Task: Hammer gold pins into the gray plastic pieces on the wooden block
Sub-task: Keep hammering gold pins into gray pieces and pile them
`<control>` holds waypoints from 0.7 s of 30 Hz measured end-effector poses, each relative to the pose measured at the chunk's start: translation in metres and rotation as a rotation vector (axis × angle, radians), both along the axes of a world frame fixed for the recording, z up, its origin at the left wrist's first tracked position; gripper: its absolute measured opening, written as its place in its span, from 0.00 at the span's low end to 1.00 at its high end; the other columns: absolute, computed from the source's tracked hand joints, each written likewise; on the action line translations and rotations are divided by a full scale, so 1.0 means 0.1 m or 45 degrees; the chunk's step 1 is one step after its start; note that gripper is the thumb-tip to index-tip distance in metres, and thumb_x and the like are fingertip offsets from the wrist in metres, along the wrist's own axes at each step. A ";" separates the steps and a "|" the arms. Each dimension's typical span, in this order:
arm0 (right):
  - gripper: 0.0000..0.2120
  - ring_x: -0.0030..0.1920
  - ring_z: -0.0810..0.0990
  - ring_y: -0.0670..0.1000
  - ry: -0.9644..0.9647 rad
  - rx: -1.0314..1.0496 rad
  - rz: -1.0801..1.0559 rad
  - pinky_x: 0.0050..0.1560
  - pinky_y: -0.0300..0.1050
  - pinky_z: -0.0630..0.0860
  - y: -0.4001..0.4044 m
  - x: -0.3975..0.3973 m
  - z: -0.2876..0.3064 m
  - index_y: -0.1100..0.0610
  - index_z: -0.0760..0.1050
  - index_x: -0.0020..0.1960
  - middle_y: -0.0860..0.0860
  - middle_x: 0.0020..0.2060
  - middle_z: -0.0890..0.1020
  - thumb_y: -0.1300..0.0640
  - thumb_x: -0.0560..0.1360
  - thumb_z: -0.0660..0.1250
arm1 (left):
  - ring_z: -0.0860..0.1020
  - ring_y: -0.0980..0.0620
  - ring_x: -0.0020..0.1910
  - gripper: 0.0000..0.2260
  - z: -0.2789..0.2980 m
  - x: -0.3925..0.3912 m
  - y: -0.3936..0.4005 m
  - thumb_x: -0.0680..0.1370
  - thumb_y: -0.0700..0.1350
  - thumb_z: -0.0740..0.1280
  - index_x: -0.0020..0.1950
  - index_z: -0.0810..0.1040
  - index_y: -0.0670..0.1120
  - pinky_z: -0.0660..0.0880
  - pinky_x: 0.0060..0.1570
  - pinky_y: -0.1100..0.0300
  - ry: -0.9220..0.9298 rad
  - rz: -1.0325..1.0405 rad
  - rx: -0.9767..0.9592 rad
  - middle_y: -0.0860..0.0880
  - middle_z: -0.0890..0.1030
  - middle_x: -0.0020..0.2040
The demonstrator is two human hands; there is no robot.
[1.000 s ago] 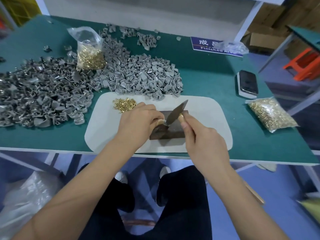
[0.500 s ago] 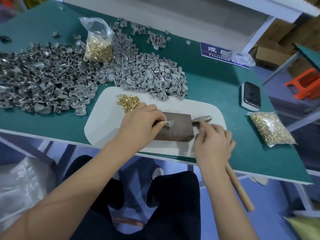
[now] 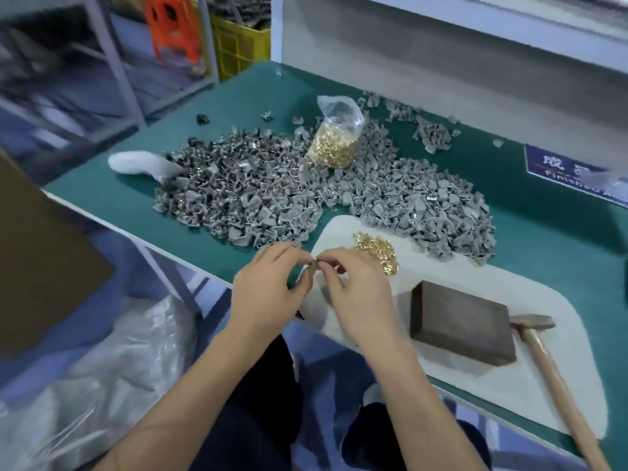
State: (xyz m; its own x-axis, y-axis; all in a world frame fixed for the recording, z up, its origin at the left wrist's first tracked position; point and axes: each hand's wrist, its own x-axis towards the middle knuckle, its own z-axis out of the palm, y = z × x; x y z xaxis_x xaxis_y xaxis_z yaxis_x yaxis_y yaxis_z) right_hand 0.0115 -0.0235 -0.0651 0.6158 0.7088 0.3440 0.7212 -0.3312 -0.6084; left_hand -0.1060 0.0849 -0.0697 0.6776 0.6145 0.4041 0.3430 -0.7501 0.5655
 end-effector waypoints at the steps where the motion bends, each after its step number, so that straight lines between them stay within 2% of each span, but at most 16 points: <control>1: 0.04 0.48 0.77 0.48 0.033 -0.014 0.025 0.53 0.51 0.74 0.12 -0.04 -0.05 0.50 0.83 0.51 0.44 0.45 0.83 0.57 0.78 0.70 | 0.80 0.49 0.49 0.05 -0.03 -0.06 0.08 0.75 0.45 0.75 0.50 0.83 0.51 0.78 0.42 0.53 0.013 0.026 0.015 0.55 0.82 0.48; 3: 0.06 0.50 0.76 0.49 0.088 -0.053 0.077 0.52 0.50 0.75 0.31 -0.11 -0.14 0.48 0.82 0.53 0.44 0.47 0.81 0.56 0.79 0.68 | 0.80 0.45 0.48 0.06 -0.07 -0.16 0.21 0.74 0.42 0.76 0.49 0.84 0.49 0.77 0.44 0.49 0.062 0.077 0.019 0.53 0.83 0.47; 6: 0.06 0.49 0.76 0.50 -0.017 -0.101 0.116 0.50 0.52 0.76 0.43 -0.15 -0.21 0.47 0.80 0.52 0.44 0.46 0.81 0.52 0.78 0.65 | 0.79 0.43 0.48 0.05 -0.11 -0.24 0.32 0.73 0.41 0.75 0.48 0.83 0.48 0.76 0.48 0.46 0.106 0.091 -0.016 0.51 0.82 0.46; 12: 0.06 0.49 0.77 0.48 0.037 -0.096 0.084 0.49 0.51 0.76 0.48 -0.17 -0.18 0.46 0.80 0.53 0.43 0.46 0.81 0.51 0.78 0.66 | 0.77 0.42 0.53 0.13 -0.18 -0.19 0.27 0.73 0.38 0.74 0.57 0.81 0.47 0.74 0.53 0.47 0.030 0.163 -0.099 0.49 0.81 0.52; 15: 0.07 0.49 0.79 0.48 0.154 0.039 -0.004 0.50 0.50 0.77 0.41 -0.19 -0.09 0.50 0.82 0.54 0.44 0.46 0.81 0.55 0.80 0.66 | 0.76 0.47 0.49 0.09 -0.13 -0.09 0.15 0.76 0.38 0.70 0.56 0.81 0.45 0.72 0.51 0.55 -0.164 0.077 -0.014 0.51 0.79 0.49; 17: 0.07 0.48 0.78 0.48 0.106 0.054 -0.105 0.50 0.51 0.76 0.30 -0.12 0.02 0.50 0.81 0.53 0.43 0.45 0.81 0.55 0.80 0.65 | 0.75 0.50 0.47 0.07 -0.08 0.03 0.08 0.78 0.39 0.69 0.56 0.81 0.47 0.72 0.48 0.58 -0.242 -0.043 -0.060 0.53 0.77 0.47; 21: 0.05 0.47 0.80 0.50 -0.100 -0.029 -0.306 0.53 0.55 0.73 -0.05 0.23 0.30 0.48 0.82 0.50 0.42 0.45 0.84 0.52 0.80 0.67 | 0.74 0.62 0.48 0.07 0.03 0.39 0.02 0.79 0.45 0.69 0.55 0.80 0.55 0.75 0.46 0.59 -0.117 -0.219 -0.287 0.60 0.76 0.48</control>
State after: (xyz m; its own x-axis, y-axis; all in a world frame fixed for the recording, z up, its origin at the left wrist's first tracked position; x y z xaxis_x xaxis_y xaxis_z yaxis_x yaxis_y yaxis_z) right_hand 0.0348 -0.0282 -0.0354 0.7397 0.5533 0.3830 0.6647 -0.5120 -0.5441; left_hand -0.0674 0.0866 -0.0667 0.7465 0.5747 0.3354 0.1610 -0.6450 0.7470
